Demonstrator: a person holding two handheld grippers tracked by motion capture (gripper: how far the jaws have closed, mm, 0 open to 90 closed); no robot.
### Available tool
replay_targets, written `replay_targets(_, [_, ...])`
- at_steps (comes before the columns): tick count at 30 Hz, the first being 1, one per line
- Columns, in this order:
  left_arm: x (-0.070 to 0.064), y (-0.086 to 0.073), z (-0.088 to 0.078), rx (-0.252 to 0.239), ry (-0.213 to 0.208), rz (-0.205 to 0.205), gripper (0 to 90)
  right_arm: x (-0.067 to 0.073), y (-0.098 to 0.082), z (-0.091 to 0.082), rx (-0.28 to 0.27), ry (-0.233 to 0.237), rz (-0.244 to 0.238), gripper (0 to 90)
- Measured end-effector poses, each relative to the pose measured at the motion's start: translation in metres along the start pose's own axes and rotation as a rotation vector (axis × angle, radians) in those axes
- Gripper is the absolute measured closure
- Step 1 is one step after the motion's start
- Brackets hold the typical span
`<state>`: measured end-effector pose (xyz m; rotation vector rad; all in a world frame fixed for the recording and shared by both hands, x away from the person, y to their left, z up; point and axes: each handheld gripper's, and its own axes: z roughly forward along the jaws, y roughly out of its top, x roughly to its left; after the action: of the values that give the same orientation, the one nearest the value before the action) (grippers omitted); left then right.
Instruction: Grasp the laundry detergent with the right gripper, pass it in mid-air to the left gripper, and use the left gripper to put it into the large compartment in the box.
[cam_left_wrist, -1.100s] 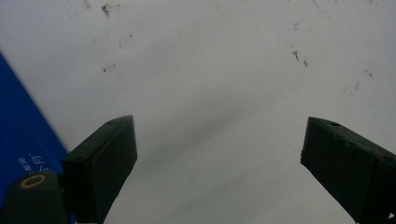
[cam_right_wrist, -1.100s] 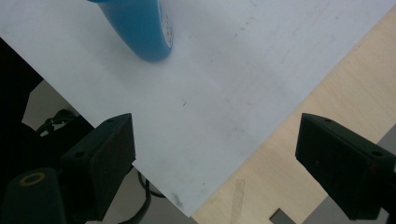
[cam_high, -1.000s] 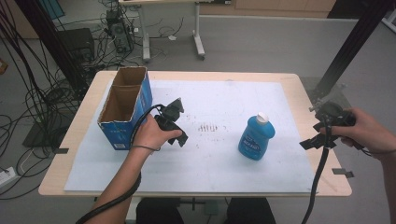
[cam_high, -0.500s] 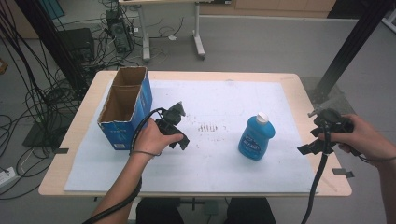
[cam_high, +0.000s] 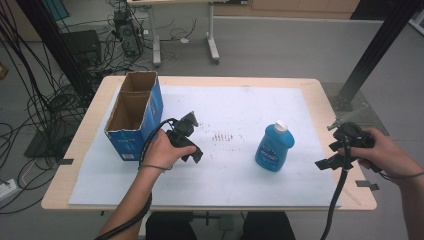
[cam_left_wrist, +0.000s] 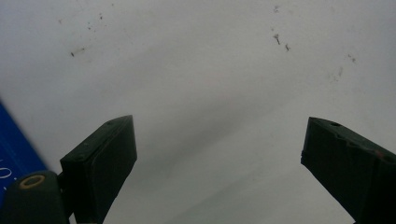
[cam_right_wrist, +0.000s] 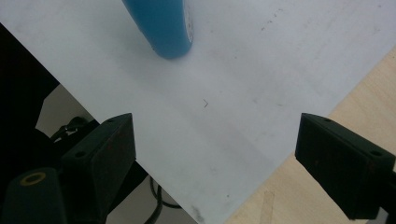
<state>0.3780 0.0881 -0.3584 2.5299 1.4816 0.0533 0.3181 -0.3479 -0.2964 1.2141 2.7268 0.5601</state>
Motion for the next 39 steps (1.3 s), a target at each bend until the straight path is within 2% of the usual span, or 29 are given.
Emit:
replay_targets(5, [0.001,-0.001,0.000,0.000,-0.002,-0.003,10.6,0.000,-0.003,0.003,-0.013,0.011,0.016,11.9])
replay_targets(7, [0.001,-0.001,0.000,0.001,-0.002,-0.004,10.6,0.002,-0.006,0.007,-0.031,0.029,0.026,13.0])
replay_targets(24, [0.002,-0.003,0.000,-0.005,-0.005,-0.014,10.7,0.010,-0.016,0.020,-0.079,-0.001,0.024,15.0])
replay_targets(39, [0.002,-0.004,-0.003,-0.011,-0.005,-0.016,10.6,0.019,-0.024,0.034,-0.124,0.018,0.018,14.9])
